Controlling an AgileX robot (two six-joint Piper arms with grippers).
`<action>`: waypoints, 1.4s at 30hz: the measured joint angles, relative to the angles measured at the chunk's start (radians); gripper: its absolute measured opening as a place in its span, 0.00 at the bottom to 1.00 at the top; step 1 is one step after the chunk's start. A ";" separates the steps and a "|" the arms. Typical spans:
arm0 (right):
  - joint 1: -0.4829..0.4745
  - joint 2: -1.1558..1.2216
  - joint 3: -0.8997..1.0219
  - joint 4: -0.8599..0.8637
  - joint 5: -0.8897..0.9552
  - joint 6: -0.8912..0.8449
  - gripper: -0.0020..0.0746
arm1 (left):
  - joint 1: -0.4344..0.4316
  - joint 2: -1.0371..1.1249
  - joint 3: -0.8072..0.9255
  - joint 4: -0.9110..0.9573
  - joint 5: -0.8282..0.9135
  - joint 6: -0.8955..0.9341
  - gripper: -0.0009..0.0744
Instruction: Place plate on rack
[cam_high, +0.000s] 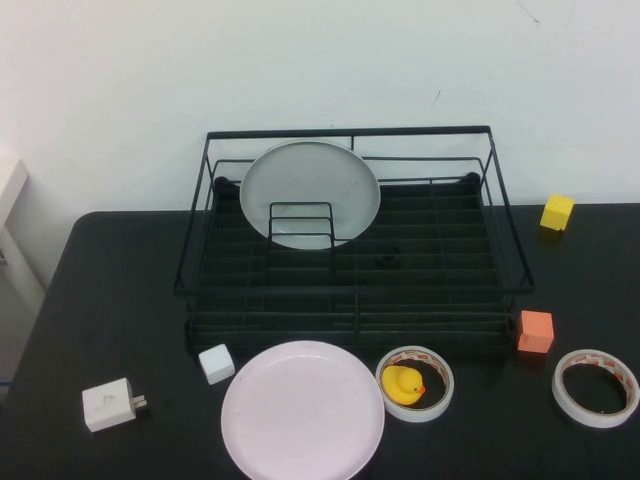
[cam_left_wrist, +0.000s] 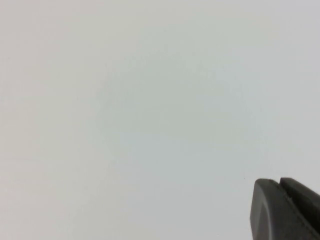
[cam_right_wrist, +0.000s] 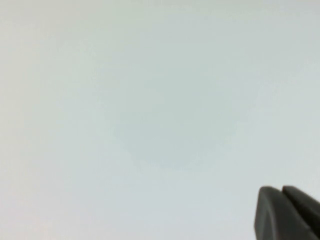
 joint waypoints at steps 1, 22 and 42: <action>0.000 0.000 0.000 0.000 -0.018 0.014 0.02 | 0.000 0.000 0.000 -0.003 0.000 0.000 0.01; 0.000 0.195 -0.485 0.000 0.708 0.039 0.02 | 0.000 0.246 -0.455 -0.469 0.526 0.454 0.01; 0.010 0.418 -0.578 0.286 1.241 -0.035 0.02 | 0.000 0.491 -0.508 -0.532 1.113 0.415 0.01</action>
